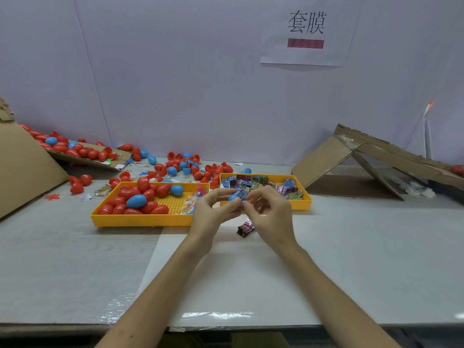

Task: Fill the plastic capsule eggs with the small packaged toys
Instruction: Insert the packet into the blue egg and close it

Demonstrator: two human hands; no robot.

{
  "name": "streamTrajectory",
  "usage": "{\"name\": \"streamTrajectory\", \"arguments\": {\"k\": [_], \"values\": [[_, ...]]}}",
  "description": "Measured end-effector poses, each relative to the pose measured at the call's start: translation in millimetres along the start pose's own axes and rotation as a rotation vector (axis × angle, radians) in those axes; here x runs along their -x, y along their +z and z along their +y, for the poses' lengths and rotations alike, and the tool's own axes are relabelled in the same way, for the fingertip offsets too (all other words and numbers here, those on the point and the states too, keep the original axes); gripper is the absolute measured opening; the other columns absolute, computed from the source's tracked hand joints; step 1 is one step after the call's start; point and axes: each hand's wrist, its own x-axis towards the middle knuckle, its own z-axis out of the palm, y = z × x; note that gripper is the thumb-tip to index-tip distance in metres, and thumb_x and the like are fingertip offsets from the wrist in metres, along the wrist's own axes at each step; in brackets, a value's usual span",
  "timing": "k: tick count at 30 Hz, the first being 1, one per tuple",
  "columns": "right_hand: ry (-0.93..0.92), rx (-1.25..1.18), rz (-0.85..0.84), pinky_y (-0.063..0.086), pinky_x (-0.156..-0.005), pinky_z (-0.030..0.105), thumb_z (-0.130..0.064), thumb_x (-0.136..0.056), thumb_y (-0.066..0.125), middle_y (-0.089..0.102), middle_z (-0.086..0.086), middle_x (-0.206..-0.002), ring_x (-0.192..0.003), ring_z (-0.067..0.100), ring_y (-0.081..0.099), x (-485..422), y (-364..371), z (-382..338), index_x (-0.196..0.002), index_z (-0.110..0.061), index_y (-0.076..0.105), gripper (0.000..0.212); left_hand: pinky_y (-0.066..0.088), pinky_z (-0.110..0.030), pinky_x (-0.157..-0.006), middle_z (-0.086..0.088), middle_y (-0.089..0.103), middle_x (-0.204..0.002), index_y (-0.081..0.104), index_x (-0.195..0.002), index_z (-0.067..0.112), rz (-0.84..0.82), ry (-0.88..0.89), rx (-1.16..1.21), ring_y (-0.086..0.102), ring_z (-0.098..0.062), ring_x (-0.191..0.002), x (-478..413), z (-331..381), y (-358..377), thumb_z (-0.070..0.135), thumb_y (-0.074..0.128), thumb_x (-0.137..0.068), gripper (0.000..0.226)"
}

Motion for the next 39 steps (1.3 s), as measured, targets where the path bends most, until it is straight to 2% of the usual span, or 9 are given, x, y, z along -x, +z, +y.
{"name": "streamTrajectory", "arguments": {"k": [4, 8, 13, 18, 23, 28, 33, 37, 39], "values": [[-0.126, 0.046, -0.020, 0.050, -0.071, 0.012, -0.004, -0.079, 0.081, 0.064, -0.001, -0.096, -0.081, 0.006, 0.065, 6, 7, -8, -0.100, -0.011, 0.067, 0.026, 0.060, -0.027, -0.073, -0.018, 0.074, -0.109, 0.068, -0.116, 0.006, -0.002, -0.067, 0.215, 0.075, -0.029, -0.096, 1, 3, -3, 0.014, 0.077, -0.081, 0.037], [-0.211, 0.160, 0.091, 0.048, -0.084, 0.009, -0.005, -0.081, 0.082, 0.065, 0.004, -0.100, -0.092, 0.000, 0.058, 10, 11, -12, -0.104, -0.005, 0.068, 0.027, 0.059, -0.029, -0.078, -0.016, 0.073, -0.117, 0.062, -0.125, 0.005, -0.094, -0.161, 0.370, 0.072, -0.028, -0.107, 1, 4, -3, 0.016, 0.074, -0.083, 0.045], [-0.274, 0.233, 0.165, 0.041, -0.094, 0.005, -0.001, -0.081, 0.080, 0.065, 0.012, -0.102, -0.100, 0.011, 0.058, 10, 12, -11, -0.102, -0.001, 0.070, 0.023, 0.059, -0.028, -0.083, -0.013, 0.073, -0.116, 0.065, -0.122, 0.007, -0.110, -0.179, 0.390, 0.070, -0.026, -0.111, 1, 4, -3, 0.021, 0.073, -0.082, 0.043], [-0.313, 0.244, 0.155, 0.041, -0.095, 0.007, -0.002, -0.083, 0.078, 0.065, 0.013, -0.101, -0.100, 0.014, 0.059, 10, 11, -8, -0.100, 0.002, 0.072, 0.019, 0.059, -0.029, -0.086, -0.016, 0.072, -0.119, 0.069, -0.115, 0.006, -0.120, -0.189, 0.454, 0.070, -0.027, -0.112, 2, 5, -3, 0.020, 0.070, -0.088, 0.031], [-0.327, 0.251, 0.165, 0.046, -0.095, 0.012, 0.001, -0.083, 0.077, 0.066, 0.014, -0.102, -0.100, 0.017, 0.061, 10, 10, -7, -0.102, 0.003, 0.073, 0.019, 0.059, -0.028, -0.083, -0.015, 0.072, -0.119, 0.067, -0.118, 0.006, -0.134, -0.210, 0.485, 0.070, -0.027, -0.112, 2, 6, -4, 0.017, 0.072, -0.085, 0.035], [-0.267, 0.222, 0.167, 0.048, -0.100, 0.020, -0.004, -0.084, 0.078, 0.070, 0.011, -0.111, -0.109, 0.017, 0.062, 9, 9, -13, -0.116, 0.001, 0.069, 0.034, 0.059, -0.025, -0.082, -0.014, 0.072, -0.121, 0.064, -0.124, 0.008, -0.176, -0.222, 0.535, 0.069, -0.025, -0.116, 3, 8, -5, 0.020, 0.070, -0.088, 0.038], [-0.278, 0.233, 0.176, 0.051, -0.098, 0.023, -0.006, -0.084, 0.078, 0.073, 0.011, -0.111, -0.105, 0.021, 0.068, 10, 7, -13, -0.115, 0.001, 0.071, 0.033, 0.058, -0.026, -0.084, -0.014, 0.070, -0.126, 0.062, -0.129, 0.006, -0.201, -0.253, 0.537, 0.067, -0.025, -0.118, 4, 9, -4, 0.022, 0.070, -0.089, 0.043], [-0.283, 0.257, 0.184, 0.052, -0.098, 0.024, -0.001, -0.081, 0.080, 0.074, 0.013, -0.109, -0.103, 0.024, 0.071, 9, 7, -10, -0.110, 0.003, 0.073, 0.030, 0.059, -0.028, -0.084, -0.014, 0.070, -0.126, 0.078, -0.112, 0.010, -0.218, -0.268, 0.526, 0.067, -0.026, -0.118, 5, 9, -4, 0.021, 0.069, -0.091, 0.025], [-0.289, 0.257, 0.187, 0.053, -0.097, 0.025, -0.002, -0.081, 0.079, 0.074, 0.013, -0.109, -0.101, 0.024, 0.071, 9, 6, -8, -0.109, 0.003, 0.074, 0.028, 0.059, -0.028, -0.085, -0.015, 0.069, -0.127, 0.076, -0.115, 0.009, -0.229, -0.262, 0.522, 0.067, -0.026, -0.119, 6, 9, -4, 0.021, 0.068, -0.092, 0.027]]}}
